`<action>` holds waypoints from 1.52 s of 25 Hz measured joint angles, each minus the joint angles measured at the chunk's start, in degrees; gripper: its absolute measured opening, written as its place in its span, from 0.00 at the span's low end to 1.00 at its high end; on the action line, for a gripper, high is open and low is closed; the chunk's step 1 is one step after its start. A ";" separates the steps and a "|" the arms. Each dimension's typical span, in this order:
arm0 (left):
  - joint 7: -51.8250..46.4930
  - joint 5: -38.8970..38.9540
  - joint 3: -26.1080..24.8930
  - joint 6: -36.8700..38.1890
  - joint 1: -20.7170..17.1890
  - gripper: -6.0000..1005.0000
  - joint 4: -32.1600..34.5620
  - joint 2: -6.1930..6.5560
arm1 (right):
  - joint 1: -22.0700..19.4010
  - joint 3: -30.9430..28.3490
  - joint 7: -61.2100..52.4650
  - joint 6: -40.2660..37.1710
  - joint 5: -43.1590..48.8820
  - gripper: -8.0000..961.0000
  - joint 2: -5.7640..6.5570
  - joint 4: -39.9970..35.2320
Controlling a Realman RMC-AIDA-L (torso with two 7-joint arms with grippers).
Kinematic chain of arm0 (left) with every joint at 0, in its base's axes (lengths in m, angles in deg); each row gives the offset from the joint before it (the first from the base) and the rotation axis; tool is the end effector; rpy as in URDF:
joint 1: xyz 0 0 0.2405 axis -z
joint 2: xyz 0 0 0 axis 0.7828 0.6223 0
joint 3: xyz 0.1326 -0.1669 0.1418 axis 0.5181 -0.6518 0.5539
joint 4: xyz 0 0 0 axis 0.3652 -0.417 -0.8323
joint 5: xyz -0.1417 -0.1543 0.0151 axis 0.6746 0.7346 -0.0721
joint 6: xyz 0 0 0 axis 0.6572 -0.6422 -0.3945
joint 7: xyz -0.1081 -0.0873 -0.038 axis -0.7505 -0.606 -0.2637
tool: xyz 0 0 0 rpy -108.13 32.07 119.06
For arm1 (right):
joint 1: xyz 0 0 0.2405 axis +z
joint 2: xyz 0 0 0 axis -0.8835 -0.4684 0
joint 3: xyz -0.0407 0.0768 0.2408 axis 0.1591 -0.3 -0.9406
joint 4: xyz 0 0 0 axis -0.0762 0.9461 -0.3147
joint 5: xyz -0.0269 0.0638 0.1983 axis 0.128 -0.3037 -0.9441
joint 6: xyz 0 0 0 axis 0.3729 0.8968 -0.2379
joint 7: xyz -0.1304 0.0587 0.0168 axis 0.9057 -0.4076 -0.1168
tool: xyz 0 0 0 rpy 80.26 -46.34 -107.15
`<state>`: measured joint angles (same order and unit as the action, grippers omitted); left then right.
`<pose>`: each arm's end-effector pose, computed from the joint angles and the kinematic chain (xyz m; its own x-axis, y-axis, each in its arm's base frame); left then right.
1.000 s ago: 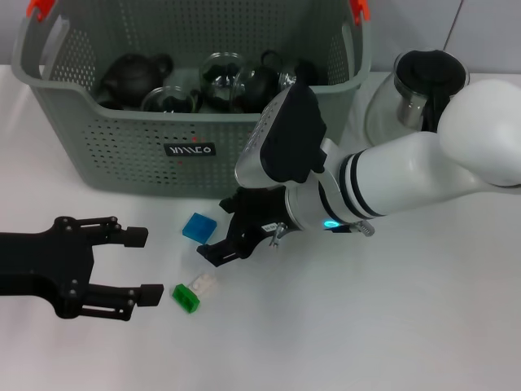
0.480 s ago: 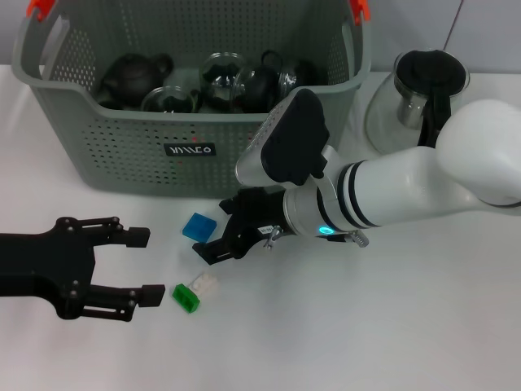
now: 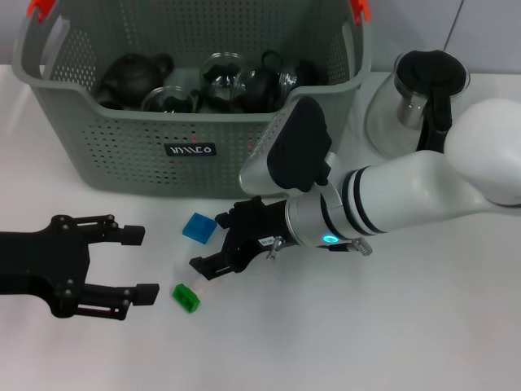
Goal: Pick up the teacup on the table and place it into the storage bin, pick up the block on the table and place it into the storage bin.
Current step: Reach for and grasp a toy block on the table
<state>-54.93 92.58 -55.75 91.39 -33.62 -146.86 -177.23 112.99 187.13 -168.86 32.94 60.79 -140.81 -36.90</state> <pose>-0.2740 0.2566 0.0684 0.8626 0.3314 0.3823 0.3978 -0.9111 -0.1077 0.1301 0.3577 -0.1710 0.9499 -0.3054 -0.0668 -0.3127 -0.9291 -0.1973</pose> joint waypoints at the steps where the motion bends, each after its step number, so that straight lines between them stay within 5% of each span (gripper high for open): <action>1: 0.02 0.02 0.00 -0.05 0.02 0.87 0.00 0.08 | -0.37 -0.50 0.31 -1.20 0.05 0.92 0.24 -0.53; 10: 0.65 0.29 -3.05 -0.53 0.96 0.87 0.23 0.48 | -9.28 -16.36 1.08 -15.32 11.28 0.92 1.48 -11.91; 15: 0.81 -0.14 -2.54 -2.02 2.48 0.87 1.68 0.44 | -13.13 -26.82 1.09 -30.08 19.74 0.92 1.77 -20.27; 18: 3.18 -1.18 -1.06 -3.96 3.31 0.87 2.38 0.10 | -13.58 -34.73 0.87 -46.06 24.82 0.92 2.19 -24.69; 25: 7.24 -5.35 4.22 -10.22 6.11 0.87 5.04 -0.75 | -13.61 -44.04 -1.60 -64.30 28.57 0.92 2.01 -30.17; 32: 6.74 -9.11 11.07 -15.14 8.42 0.87 4.77 -1.06 | -13.19 -47.77 -5.86 -73.50 32.58 0.92 2.16 -35.54; 38: 5.90 -16.82 13.40 -20.62 11.78 0.87 4.11 -3.10 | -11.72 -49.91 -7.55 -76.22 33.60 0.92 1.99 -37.24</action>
<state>-49.03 75.76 -42.35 70.78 -21.85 -142.75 -180.33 101.27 137.22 -176.41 -43.28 94.38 -138.82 -74.13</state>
